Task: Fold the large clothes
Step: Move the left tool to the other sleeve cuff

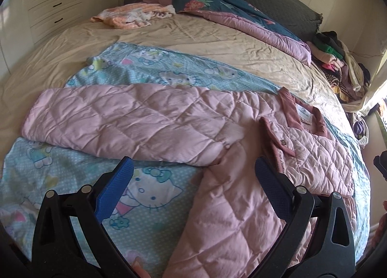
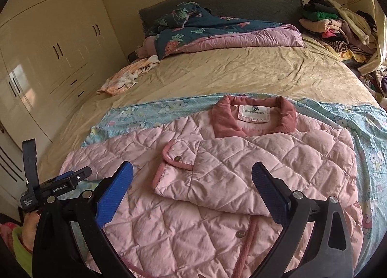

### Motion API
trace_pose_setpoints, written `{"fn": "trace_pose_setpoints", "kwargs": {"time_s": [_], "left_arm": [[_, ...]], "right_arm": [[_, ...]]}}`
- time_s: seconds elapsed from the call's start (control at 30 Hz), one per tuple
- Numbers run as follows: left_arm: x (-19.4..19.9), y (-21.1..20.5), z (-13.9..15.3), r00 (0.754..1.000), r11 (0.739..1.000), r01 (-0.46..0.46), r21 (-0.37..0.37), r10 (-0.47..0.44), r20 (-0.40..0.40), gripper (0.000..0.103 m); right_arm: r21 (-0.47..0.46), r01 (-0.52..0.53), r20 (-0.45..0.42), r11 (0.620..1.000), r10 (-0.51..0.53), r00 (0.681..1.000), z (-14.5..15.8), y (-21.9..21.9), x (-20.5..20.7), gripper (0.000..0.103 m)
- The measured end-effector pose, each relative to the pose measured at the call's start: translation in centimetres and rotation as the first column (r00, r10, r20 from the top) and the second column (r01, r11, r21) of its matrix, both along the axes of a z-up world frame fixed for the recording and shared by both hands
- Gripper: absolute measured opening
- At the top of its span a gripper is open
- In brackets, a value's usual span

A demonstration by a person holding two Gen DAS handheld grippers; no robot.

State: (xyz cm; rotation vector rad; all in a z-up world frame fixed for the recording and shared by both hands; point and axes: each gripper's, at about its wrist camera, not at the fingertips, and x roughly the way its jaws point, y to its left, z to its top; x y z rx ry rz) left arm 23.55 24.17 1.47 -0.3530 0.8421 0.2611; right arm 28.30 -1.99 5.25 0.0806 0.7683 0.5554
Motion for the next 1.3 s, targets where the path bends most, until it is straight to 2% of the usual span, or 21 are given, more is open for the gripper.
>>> {"fn": "trace_pose_setpoints", "kwargs": {"time_s": [0.43, 0.83, 1.07, 1.3], "left_arm": [[-2.4, 4.2, -0.8, 0.998, 0.998, -0.070, -0.002, 0.070, 0.003, 0.094], [-4.1, 9.2, -3.5, 0.984, 0.983, -0.179, -0.030, 0.178, -0.009, 0.094], [-4.4, 12.3, -5.9, 0.973, 0.969, -0.229, -0.089, 0.227, -0.031, 0.094], [-4.0, 15.2, -8.2, 0.959, 0.937, -0.280, -0.207, 0.282, -0.019, 0.094]], "right_arm": [[-0.023, -0.091, 0.003, 0.996, 0.091, 0.996, -0.2, 6.6, -1.3, 0.098], [-0.067, -0.194, -0.016, 0.979, 0.194, 0.981, -1.8, 13.1, -2.2, 0.098], [-0.074, -0.230, -0.035, 0.970, 0.228, 0.973, -3.2, 15.7, -2.6, 0.098], [-0.087, -0.231, -0.052, 0.969, 0.227, 0.973, -4.4, 16.1, -2.1, 0.098]]}}
